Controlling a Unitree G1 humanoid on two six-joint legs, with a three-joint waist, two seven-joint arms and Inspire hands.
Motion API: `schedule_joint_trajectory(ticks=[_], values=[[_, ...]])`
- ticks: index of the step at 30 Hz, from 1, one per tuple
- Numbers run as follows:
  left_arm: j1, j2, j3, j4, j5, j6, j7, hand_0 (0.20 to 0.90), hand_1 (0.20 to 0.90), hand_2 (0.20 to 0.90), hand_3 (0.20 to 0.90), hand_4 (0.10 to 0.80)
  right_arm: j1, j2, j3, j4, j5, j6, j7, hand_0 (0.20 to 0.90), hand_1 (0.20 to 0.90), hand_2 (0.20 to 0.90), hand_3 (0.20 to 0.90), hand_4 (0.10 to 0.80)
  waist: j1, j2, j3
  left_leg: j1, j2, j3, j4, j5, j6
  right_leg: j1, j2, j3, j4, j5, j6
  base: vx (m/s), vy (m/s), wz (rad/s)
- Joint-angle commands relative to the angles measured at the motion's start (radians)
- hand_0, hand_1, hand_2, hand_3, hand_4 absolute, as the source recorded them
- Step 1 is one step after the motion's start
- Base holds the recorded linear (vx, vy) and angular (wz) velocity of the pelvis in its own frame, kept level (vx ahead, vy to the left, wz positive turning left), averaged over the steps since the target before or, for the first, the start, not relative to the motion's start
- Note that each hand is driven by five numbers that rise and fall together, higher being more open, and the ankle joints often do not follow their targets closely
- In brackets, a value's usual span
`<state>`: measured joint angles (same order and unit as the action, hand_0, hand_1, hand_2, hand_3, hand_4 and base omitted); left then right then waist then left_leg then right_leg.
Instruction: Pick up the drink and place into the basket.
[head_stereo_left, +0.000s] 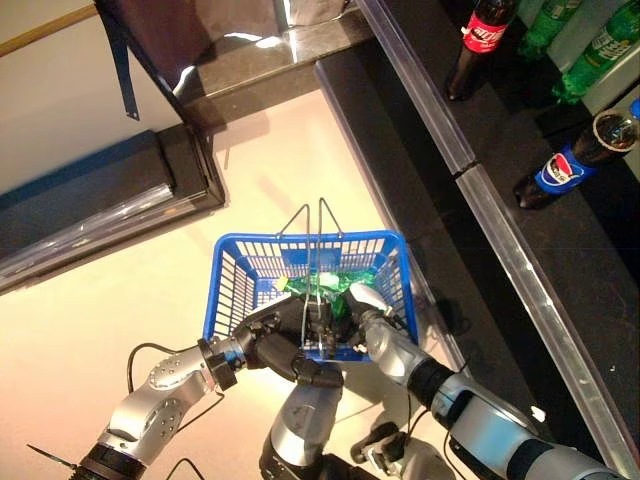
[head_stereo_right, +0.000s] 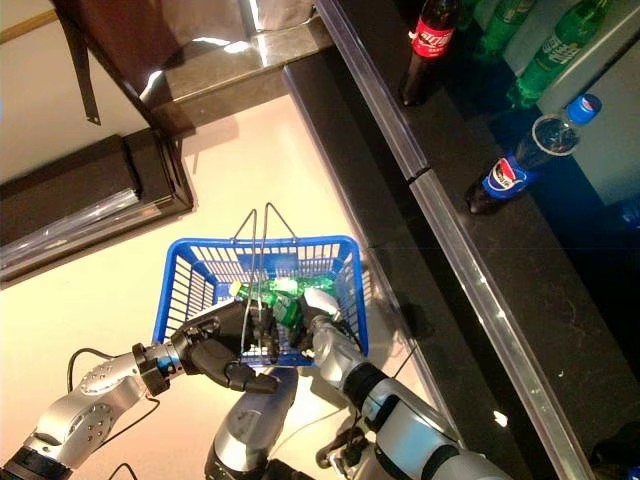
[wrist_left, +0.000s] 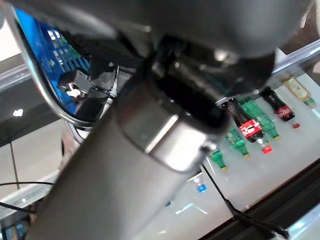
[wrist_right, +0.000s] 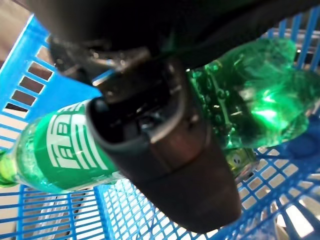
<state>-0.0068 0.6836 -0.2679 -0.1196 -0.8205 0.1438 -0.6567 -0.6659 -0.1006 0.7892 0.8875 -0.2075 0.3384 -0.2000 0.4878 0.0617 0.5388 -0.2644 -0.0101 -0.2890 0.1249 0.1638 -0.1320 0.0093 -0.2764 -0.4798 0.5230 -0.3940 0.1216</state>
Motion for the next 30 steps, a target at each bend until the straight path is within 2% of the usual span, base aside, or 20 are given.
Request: schedule_joint_trajectory(ticks=[1,4,5,6,11,17,24,27,29,30], values=[[-0.232,-0.140,0.076,-0.461,-0.203,-0.232,-0.167,0.300,0.300,0.300,0.200,0.100,-0.059,0.000,-0.002,0.108,-0.009,0.035,-0.048,0.300,0.300,0.300,0.200,0.100,-0.010,0.027,-0.062,-0.003,-0.019,0.025,0.086,-0.080,0.066,-0.057,0.016,0.048,-0.073,0.233,-0.043,0.000,0.000,0.00],[-0.235,-0.135,0.073,-0.468,-0.210,-0.230,-0.157,0.300,0.300,0.300,0.200,0.100,-0.055,0.004,-0.010,0.130,0.007,0.035,-0.042,0.300,0.300,0.300,0.200,0.100,-0.010,0.028,-0.059,-0.005,-0.019,0.025,0.088,-0.080,0.067,-0.060,0.015,0.048,-0.069,0.233,-0.042,0.000,0.000,0.00],[-0.236,-0.134,0.070,-0.476,-0.214,-0.225,-0.152,0.300,0.300,0.300,0.200,0.100,-0.051,0.009,-0.015,0.148,0.027,0.033,-0.045,0.676,0.676,0.676,0.639,0.539,-0.011,0.031,-0.053,-0.006,-0.019,0.025,0.089,-0.081,0.068,-0.065,0.013,0.048,-0.065,0.234,-0.041,0.000,0.000,0.00],[-0.236,-0.134,0.067,-0.480,-0.214,-0.224,-0.149,0.300,0.300,0.300,0.200,0.100,-0.050,0.010,-0.019,0.154,0.040,0.033,-0.045,0.900,0.900,0.900,0.900,0.800,-0.011,0.032,-0.050,-0.007,-0.018,0.025,0.089,-0.080,0.069,-0.066,0.012,0.048,-0.064,0.235,-0.041,0.000,0.000,0.00],[-0.236,-0.134,0.058,-0.492,-0.213,-0.214,-0.132,0.300,0.300,0.300,0.200,0.100,-0.042,0.007,-0.043,0.147,0.127,0.023,-0.069,0.900,0.900,0.900,0.900,0.800,-0.014,0.032,-0.032,-0.011,-0.016,0.027,0.090,-0.079,0.071,-0.074,0.009,0.047,-0.056,0.237,-0.040,0.000,0.000,0.00],[-0.248,-0.109,0.065,-0.468,-0.223,-0.216,-0.110,0.300,0.300,0.300,0.200,0.100,-0.022,-0.036,-0.060,0.042,0.204,-0.038,-0.124,0.900,0.900,0.900,0.900,0.800,-0.027,0.004,-0.020,-0.012,-0.004,0.040,0.083,-0.078,0.070,-0.082,0.014,0.052,-0.059,0.245,-0.036,0.002,-0.005,0.00],[-0.191,-0.101,0.124,-0.406,-0.259,-0.199,-0.105,0.300,0.300,0.300,0.200,0.100,0.085,-0.156,-0.093,-0.325,0.235,-0.026,-0.226,0.900,0.900,0.900,0.900,0.800,-0.068,-0.025,-0.019,-0.010,0.011,0.062,0.078,-0.080,0.071,-0.099,0.025,0.071,-0.054,0.245,-0.036,0.000,0.000,0.00],[-0.146,-0.116,0.161,-0.385,-0.257,-0.192,-0.116,0.300,0.300,0.300,0.200,0.100,0.196,-0.211,-0.159,-0.505,0.198,-0.053,-0.217,0.900,0.900,0.900,0.900,0.800,-0.100,-0.045,-0.019,-0.005,0.021,0.079,0.079,-0.086,0.075,-0.104,0.036,0.088,-0.055,0.243,-0.036,-0.004,-0.009,-0.05],[-0.135,-0.119,0.166,-0.385,-0.257,-0.189,-0.113,0.300,0.300,0.300,0.200,0.100,0.218,-0.226,-0.175,-0.550,0.199,-0.060,-0.211,0.900,0.900,0.900,0.900,0.800,-0.107,-0.049,-0.019,-0.006,0.024,0.084,0.082,-0.087,0.076,-0.106,0.038,0.092,-0.054,0.242,-0.037,-0.009,-0.005,-0.10],[-0.125,-0.125,0.178,-0.378,-0.253,-0.185,-0.111,0.300,0.300,0.300,0.200,0.100,0.245,-0.250,-0.196,-0.602,0.216,-0.102,-0.184,0.900,0.900,0.900,0.900,0.800,-0.118,-0.053,-0.019,-0.006,0.030,0.088,0.079,-0.083,0.077,-0.107,0.045,0.095,-0.060,0.247,-0.039,-0.024,-0.013,-0.16]])
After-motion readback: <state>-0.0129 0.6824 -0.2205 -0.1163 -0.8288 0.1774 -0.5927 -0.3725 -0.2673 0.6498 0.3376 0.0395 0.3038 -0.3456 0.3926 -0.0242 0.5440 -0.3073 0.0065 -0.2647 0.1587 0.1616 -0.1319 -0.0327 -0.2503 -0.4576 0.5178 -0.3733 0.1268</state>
